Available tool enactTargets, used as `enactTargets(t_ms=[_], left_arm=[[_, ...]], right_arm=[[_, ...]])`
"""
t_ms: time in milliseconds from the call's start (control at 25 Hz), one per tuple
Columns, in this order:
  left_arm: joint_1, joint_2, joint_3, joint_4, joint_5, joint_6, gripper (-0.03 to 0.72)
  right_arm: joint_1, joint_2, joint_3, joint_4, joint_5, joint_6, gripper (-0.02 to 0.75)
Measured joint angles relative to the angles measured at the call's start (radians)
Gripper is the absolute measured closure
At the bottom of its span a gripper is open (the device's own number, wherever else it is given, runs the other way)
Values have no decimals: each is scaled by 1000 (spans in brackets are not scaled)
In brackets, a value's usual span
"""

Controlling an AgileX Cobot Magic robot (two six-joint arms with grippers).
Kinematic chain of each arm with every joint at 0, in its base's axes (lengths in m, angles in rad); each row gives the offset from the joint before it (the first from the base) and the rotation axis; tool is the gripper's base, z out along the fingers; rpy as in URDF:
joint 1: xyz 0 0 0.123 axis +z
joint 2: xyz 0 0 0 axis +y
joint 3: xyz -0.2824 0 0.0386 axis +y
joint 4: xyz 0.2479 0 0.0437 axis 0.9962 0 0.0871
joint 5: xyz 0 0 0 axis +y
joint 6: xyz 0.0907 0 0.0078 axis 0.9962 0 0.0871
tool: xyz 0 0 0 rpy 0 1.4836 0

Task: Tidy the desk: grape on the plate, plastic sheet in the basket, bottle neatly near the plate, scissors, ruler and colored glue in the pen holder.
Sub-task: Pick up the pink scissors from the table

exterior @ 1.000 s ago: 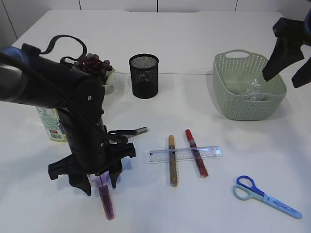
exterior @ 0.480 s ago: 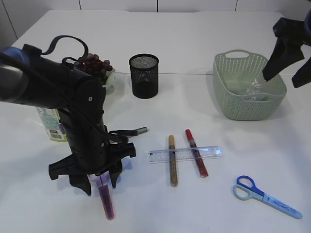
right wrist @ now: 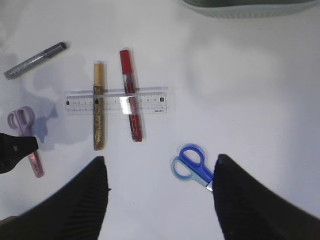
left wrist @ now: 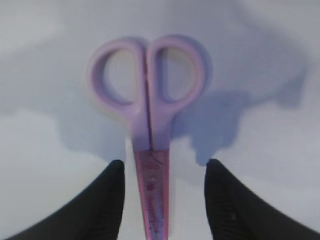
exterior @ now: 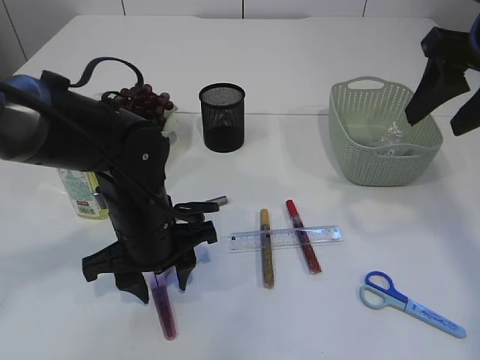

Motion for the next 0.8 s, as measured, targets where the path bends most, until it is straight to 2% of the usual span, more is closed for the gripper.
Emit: enactTargets(t_ms=[800], left_arm=[[-2, 20, 0, 21, 4, -2, 316]], right_arm=[[0, 0, 0, 0, 0, -2, 227]])
